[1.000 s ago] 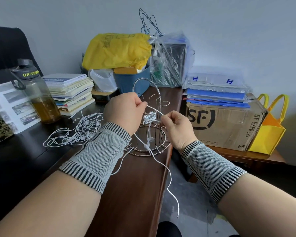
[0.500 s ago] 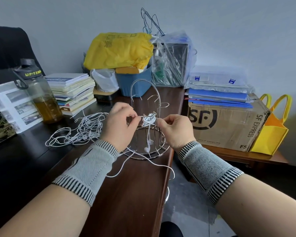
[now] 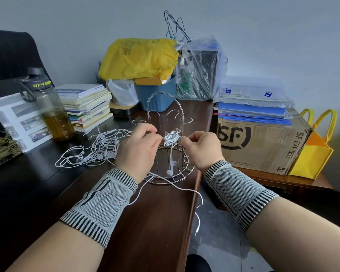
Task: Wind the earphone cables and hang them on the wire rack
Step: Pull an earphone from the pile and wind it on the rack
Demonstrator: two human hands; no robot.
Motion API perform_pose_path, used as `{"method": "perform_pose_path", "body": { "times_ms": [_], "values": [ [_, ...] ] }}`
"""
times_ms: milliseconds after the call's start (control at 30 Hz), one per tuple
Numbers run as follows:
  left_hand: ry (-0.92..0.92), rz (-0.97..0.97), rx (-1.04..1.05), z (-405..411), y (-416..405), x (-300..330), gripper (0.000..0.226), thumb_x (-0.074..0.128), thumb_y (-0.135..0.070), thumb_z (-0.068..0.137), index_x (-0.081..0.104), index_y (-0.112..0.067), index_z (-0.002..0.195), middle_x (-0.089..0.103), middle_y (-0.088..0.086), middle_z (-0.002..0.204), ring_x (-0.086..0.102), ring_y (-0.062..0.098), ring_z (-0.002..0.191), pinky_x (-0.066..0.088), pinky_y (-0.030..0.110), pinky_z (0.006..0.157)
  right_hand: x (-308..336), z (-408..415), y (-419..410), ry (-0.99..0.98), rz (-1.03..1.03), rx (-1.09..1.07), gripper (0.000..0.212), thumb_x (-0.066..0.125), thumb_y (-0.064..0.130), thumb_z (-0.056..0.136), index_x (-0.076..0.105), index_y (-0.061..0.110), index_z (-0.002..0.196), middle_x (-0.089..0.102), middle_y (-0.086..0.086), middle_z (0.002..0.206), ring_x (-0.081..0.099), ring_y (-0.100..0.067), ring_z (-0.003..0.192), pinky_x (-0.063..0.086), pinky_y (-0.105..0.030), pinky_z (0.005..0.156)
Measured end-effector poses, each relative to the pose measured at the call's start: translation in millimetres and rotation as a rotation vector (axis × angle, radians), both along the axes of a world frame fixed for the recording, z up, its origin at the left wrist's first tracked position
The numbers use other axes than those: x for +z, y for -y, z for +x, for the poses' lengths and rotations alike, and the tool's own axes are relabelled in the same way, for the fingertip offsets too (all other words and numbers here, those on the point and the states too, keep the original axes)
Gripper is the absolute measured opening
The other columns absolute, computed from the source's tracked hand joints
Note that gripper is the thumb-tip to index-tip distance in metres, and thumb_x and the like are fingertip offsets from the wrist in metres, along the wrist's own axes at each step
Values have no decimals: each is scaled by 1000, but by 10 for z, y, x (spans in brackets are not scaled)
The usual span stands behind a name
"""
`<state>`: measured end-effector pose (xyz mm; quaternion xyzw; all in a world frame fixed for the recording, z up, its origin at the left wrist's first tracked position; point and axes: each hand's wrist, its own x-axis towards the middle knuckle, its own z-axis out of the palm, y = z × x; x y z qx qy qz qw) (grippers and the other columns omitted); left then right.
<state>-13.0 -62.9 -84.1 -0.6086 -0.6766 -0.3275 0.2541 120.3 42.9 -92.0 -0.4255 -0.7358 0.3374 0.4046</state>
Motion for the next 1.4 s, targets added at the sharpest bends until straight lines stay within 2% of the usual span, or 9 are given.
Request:
{"method": "perform_pose_path", "body": {
  "times_ms": [133,300,567,667,767,867,933,1100,1400],
  "values": [
    [93,-67,28,76,12,7,7,65,-10,90,68,-9,84,59,5,112,63,28,78,47,33,72,2,8,13,-8,-2,10,32,66,30,83,57,23,54,55,9,50,51,-7,51,43,-23,59],
    [294,-79,-37,52,12,17,8,63,-12,91,68,-11,86,43,-7,111,46,5,94,26,6,84,-17,10,26,-20,14,24,31,64,32,85,59,23,55,55,9,51,51,-8,51,44,-24,60],
    [428,-145,-156,82,23,21,20,61,-15,93,57,-28,78,39,-7,120,61,11,106,39,20,100,-156,123,32,-130,46,60,23,64,28,87,59,24,65,58,11,58,53,-7,57,49,-26,64],
    [391,-137,-177,127,31,-6,18,62,-10,92,57,-21,79,38,-5,120,58,5,107,29,-3,93,-197,156,16,-73,130,60,18,65,21,85,58,27,70,63,8,76,60,-8,69,50,-24,70],
    [343,-134,-185,159,15,-37,15,63,-8,91,61,-16,79,41,-3,116,54,5,110,23,-8,89,-224,182,25,-45,326,16,15,68,15,82,58,23,74,55,9,84,57,-6,74,45,-18,71],
    [342,-132,-163,169,-6,-54,12,66,-12,90,65,-17,79,46,-3,113,51,3,99,22,-6,87,-241,183,82,-76,545,92,3,64,16,80,62,18,81,52,7,85,51,-5,72,45,-19,67],
    [338,-115,-140,173,-24,-69,9,67,-15,89,69,-16,80,47,-4,110,47,1,94,26,0,84,-246,157,134,-55,644,167,12,63,15,81,66,15,93,54,2,89,55,-10,77,49,-23,68],
    [324,-75,-113,203,-47,-87,7,71,-16,86,74,-14,80,48,-9,97,46,0,82,33,12,77,-230,46,161,-41,676,173,19,62,16,79,70,11,96,54,-4,84,60,-23,78,55,-38,63],
    [535,-230,-99,157,48,-31,11,70,-24,87,66,-34,84,65,-15,81,61,8,62,50,25,67,-276,48,118,-55,684,57,19,63,30,82,70,12,83,55,-2,83,55,-22,81,43,-24,68]
  ]
}}
